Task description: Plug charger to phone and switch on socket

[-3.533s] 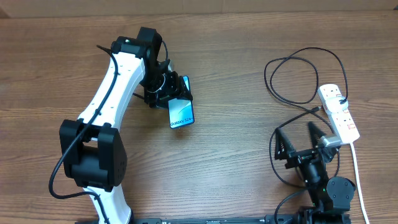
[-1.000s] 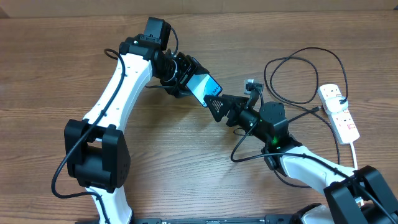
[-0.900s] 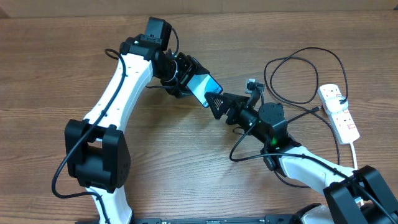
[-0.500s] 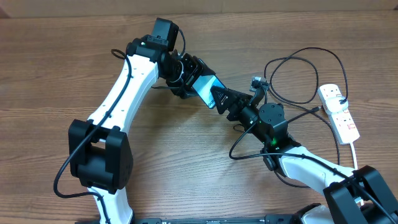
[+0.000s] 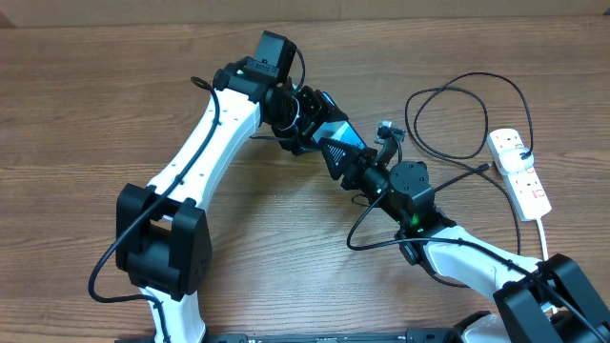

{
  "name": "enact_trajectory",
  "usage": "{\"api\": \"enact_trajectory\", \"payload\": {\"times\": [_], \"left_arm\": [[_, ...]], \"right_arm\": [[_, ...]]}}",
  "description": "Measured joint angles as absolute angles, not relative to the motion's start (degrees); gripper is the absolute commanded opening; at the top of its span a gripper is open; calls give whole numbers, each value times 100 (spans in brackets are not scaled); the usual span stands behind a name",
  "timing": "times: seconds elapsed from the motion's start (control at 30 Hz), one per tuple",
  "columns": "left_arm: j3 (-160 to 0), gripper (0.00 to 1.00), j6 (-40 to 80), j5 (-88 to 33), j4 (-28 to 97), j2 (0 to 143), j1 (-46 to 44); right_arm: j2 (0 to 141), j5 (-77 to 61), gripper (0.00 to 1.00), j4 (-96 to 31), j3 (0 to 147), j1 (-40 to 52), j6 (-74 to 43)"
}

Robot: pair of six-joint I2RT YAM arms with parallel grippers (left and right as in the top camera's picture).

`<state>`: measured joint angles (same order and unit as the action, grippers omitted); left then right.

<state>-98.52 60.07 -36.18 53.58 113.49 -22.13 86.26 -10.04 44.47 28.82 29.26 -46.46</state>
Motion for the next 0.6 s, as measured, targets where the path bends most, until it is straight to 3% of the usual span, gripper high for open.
{"api": "enact_trajectory", "payload": {"times": [0.4, 0.6], "left_arm": [[-9874, 38, 5994, -3533, 5398, 11349, -2252], [-9885, 39, 5981, -3468, 5411, 11349, -2252]], "right_arm": [[8648, -928, 23, 4351, 2880, 2895, -4674], [8665, -913, 15, 4311, 2858, 2886, -4703]]}}
